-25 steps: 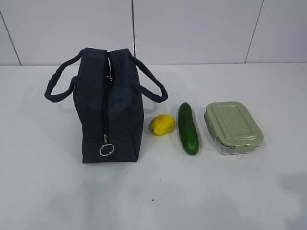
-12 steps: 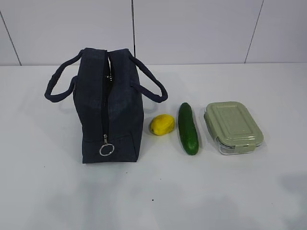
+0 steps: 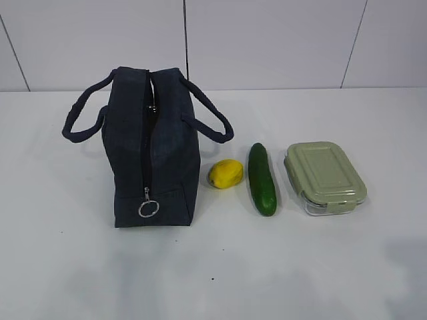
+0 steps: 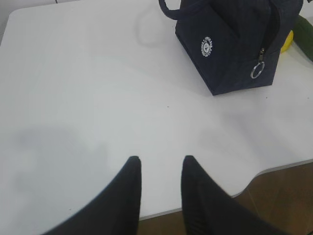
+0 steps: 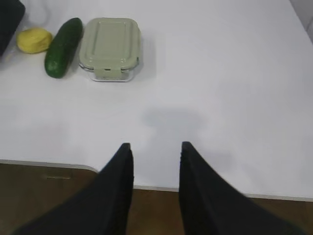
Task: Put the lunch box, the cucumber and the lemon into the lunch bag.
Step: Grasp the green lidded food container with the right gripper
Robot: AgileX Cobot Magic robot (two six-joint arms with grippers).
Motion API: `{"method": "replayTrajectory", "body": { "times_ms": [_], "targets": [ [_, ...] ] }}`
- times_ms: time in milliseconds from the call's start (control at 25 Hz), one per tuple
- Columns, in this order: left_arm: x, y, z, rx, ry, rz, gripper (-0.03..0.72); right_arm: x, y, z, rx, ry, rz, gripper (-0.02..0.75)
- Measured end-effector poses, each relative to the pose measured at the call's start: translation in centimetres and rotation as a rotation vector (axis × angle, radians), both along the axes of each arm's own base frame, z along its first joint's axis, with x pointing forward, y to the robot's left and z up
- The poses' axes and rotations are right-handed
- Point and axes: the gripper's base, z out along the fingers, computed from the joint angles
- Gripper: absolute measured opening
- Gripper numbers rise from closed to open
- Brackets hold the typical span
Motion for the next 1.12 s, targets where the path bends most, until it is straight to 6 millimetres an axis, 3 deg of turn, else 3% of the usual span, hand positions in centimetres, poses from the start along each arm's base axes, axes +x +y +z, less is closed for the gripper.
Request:
{"method": "replayTrajectory", "body": {
  "times_ms": [160, 400, 520, 560, 840, 1120],
  "targets": [
    [0.0, 0.0, 0.0, 0.000, 0.000, 0.000, 0.186, 1.7, 1.2, 0.8, 0.099, 0.030, 0.066, 0.245],
    [0.0, 0.0, 0.0, 0.000, 0.000, 0.000, 0.186, 6.5, 3.3, 1.5, 0.266, 0.149, 0.168, 0.245],
    [0.0, 0.0, 0.0, 0.000, 0.000, 0.000, 0.186, 9.9, 4.3, 2.4, 0.297, 0.235, 0.231, 0.245],
    [0.0, 0.0, 0.0, 0.000, 0.000, 0.000, 0.186, 9.9, 4.3, 2.4, 0.297, 0.235, 0.231, 0.245],
    [0.0, 0.0, 0.0, 0.000, 0.000, 0.000, 0.186, 15.1, 5.7, 4.8, 0.313, 0.322, 0.333, 0.245],
    [0.0, 0.0, 0.0, 0.000, 0.000, 0.000, 0.186, 19.9, 6.4, 3.2, 0.347, 0.497, 0.411, 0.245]
  ]
}}
